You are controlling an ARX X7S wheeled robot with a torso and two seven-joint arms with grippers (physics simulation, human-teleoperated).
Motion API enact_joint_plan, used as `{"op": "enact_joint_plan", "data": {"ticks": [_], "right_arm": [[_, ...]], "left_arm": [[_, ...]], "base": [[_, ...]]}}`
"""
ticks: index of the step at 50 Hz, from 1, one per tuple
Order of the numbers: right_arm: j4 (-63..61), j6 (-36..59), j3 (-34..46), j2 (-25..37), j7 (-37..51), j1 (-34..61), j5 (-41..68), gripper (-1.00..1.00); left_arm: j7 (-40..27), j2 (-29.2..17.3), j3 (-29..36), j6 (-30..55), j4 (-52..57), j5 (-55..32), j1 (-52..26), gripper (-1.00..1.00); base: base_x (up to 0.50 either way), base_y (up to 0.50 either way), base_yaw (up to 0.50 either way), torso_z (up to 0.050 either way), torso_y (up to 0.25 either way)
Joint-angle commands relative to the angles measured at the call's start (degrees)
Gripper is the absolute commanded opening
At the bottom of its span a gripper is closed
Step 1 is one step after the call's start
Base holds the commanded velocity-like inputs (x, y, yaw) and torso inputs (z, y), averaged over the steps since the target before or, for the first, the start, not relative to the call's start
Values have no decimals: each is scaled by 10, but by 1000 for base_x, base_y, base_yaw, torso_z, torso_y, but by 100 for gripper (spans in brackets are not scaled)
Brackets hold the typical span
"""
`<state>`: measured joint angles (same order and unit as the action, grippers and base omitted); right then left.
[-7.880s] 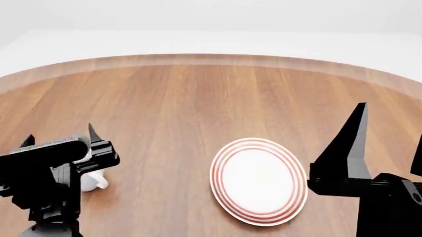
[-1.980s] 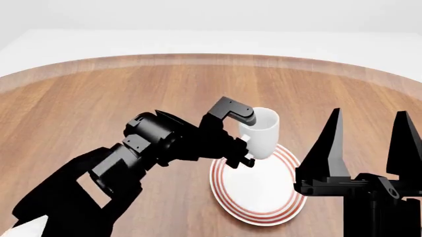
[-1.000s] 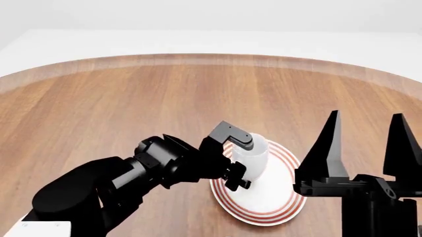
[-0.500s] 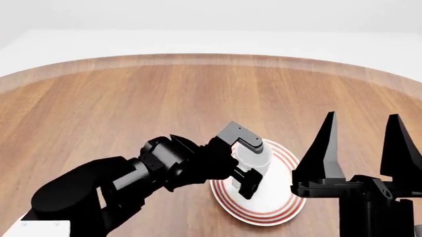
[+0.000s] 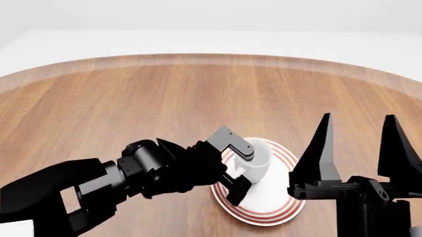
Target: Pick up the white mug and put it on the plate, and put the chocolate pudding to the right of the plate.
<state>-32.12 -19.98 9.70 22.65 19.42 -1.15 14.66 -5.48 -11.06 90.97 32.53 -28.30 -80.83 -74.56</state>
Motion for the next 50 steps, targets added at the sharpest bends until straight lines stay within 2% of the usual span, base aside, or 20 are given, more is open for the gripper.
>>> {"op": "enact_joint_plan", "data": {"ticks": [1, 8, 19, 36, 43, 50], "right_arm": [[-5, 2, -10, -9, -12, -1, -13, 100], [-6, 2, -8, -9, -12, -1, -13, 100], [-2, -1, -3, -9, -12, -2, -14, 100], [-4, 1, 1, -6, -11, -2, -14, 100], [-8, 3, 4, -5, -10, -3, -15, 100], [-9, 4, 3, -4, -9, -2, -14, 100]], "left_arm": [[-52, -50, -20, 3, 108, 1, -1, 100], [-102, -102, -25, 8, 207, -7, -6, 100], [-145, -164, -38, 2, 306, -23, -1, 100], [-175, -251, -65, -27, 395, -36, 9, 100], [-193, -309, -81, -49, 444, -42, 19, 100], [-215, -387, -106, -85, 499, -47, 27, 100]], "base": [[0, 0, 0, 0, 0], [0, 0, 0, 0, 0], [0, 0, 0, 0, 0], [0, 0, 0, 0, 0], [0, 0, 0, 0, 0], [0, 0, 0, 0, 0]]}}
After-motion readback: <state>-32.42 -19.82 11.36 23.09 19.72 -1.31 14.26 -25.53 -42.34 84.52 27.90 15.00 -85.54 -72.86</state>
